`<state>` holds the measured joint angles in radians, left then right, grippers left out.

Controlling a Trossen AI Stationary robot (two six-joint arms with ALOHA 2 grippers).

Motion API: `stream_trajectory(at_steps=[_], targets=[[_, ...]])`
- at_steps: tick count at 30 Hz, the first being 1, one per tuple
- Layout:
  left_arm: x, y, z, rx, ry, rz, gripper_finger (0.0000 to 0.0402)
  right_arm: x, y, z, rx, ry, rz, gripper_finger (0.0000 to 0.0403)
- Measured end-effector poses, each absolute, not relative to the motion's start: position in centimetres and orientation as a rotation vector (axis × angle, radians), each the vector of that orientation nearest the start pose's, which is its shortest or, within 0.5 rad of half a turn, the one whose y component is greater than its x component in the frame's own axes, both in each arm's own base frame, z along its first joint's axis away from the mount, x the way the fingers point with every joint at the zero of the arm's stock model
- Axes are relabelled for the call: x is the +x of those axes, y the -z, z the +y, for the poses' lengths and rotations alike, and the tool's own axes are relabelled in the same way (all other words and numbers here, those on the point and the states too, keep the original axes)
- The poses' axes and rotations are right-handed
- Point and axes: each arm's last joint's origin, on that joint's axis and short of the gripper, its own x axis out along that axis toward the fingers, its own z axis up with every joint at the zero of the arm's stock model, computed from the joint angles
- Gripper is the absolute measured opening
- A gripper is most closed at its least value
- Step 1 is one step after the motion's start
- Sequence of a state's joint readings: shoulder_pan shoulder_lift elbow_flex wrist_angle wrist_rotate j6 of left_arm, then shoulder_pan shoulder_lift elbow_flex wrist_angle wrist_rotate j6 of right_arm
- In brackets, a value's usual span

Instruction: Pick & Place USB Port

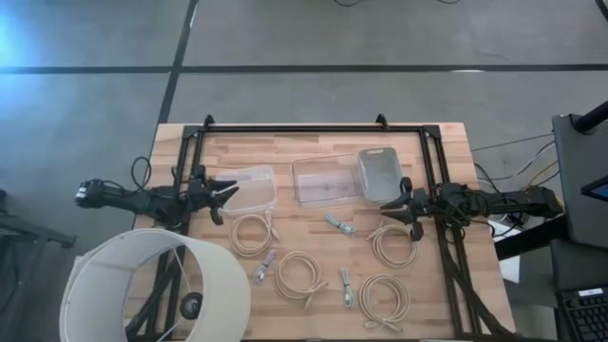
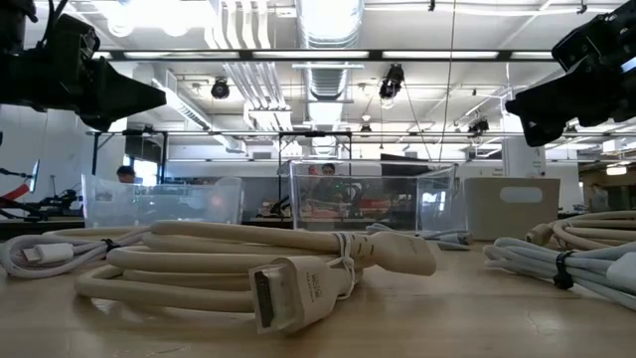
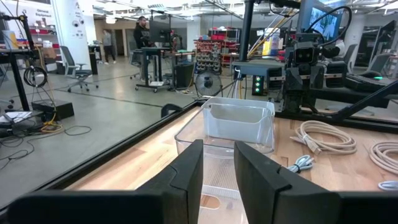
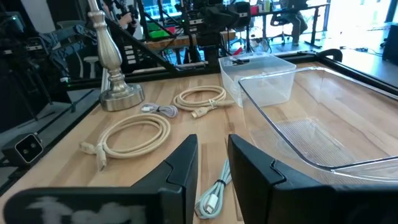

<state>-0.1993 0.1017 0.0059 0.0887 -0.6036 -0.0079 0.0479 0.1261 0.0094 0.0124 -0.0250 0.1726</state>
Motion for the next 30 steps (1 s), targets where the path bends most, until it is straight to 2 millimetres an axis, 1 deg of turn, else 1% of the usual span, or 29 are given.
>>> stream_trajectory(at_steps=[12, 24, 30], targets=[[9.99, -16.59, -0.34, -0.005, -0.405, 0.005, 0.0094, 10.44, -15.77, 0.57, 0.171, -0.064, 0.11, 0.0068], [9.99, -16.59, -0.34, -0.005, -0.405, 0.005, 0.0094, 10.44, -15.77, 0.57, 0.171, -0.064, 0.11, 0.0084], [9.99, -16.59, -0.34, -0.005, -0.404, 0.005, 0.0094, 10.44, -15.78, 0.57, 0.171, -0.064, 0.11, 0.0086]])
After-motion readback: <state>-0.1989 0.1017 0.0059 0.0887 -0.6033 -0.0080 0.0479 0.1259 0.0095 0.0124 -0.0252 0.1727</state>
